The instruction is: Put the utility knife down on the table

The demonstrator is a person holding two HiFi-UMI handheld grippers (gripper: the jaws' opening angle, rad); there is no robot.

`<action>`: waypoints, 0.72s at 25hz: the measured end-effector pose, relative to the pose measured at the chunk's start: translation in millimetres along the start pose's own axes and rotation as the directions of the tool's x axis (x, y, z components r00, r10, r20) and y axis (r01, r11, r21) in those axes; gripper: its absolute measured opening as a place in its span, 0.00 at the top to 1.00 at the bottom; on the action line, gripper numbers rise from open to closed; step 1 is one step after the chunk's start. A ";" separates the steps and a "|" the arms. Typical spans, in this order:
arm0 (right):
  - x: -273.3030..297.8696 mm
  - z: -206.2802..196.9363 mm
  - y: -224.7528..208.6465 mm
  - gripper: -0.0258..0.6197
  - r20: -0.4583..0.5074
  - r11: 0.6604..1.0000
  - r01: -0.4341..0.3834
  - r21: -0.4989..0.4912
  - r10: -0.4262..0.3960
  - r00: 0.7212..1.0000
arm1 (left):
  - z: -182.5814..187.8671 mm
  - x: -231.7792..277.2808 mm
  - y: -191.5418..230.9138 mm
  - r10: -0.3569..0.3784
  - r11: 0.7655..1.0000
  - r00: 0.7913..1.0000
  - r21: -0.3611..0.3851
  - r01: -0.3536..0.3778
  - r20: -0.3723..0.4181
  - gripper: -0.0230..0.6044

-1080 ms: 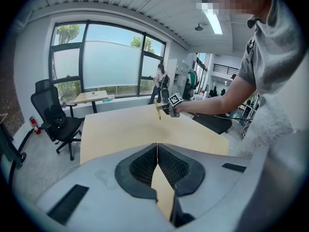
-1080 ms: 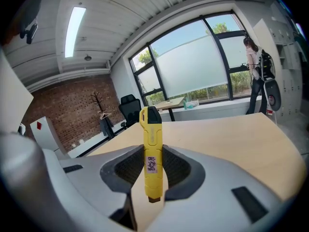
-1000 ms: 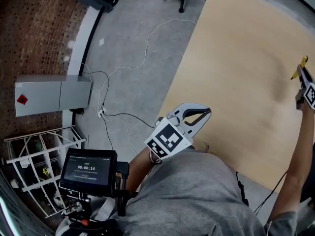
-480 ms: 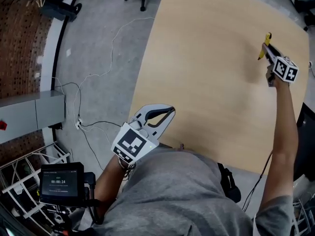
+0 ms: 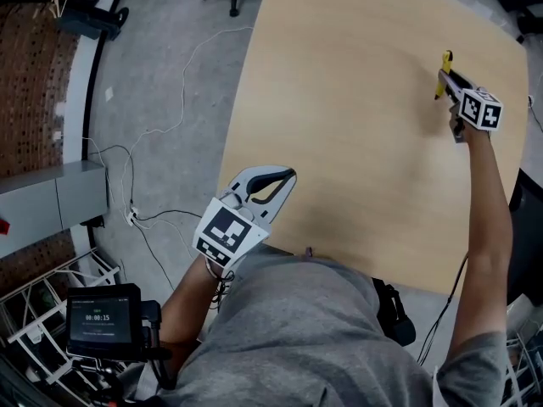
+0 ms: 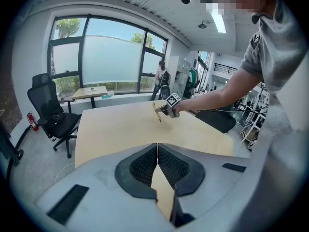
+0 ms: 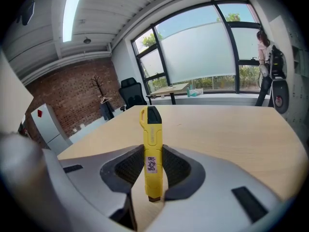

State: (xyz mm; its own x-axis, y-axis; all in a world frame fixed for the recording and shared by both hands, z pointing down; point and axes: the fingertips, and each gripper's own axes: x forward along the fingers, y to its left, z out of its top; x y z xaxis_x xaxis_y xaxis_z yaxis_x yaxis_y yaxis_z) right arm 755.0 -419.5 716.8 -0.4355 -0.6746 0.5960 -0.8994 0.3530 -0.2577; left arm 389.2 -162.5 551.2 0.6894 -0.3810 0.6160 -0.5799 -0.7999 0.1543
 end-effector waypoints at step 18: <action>14.2 9.3 17.3 0.78 -0.086 0.995 -0.013 -0.103 0.005 0.996 | 25.1 58.8 31.5 0.013 0.999 0.998 0.033 -0.016 0.068 0.95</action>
State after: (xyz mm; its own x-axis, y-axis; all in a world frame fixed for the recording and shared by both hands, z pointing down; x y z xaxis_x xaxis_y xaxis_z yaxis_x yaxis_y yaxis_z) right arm 732.9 -428.9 713.7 -0.4348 -0.6147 0.6581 -0.8851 0.4266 -0.1863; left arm 422.4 -221.7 572.9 0.7095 -0.4225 0.5640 -0.5761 -0.8087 0.1189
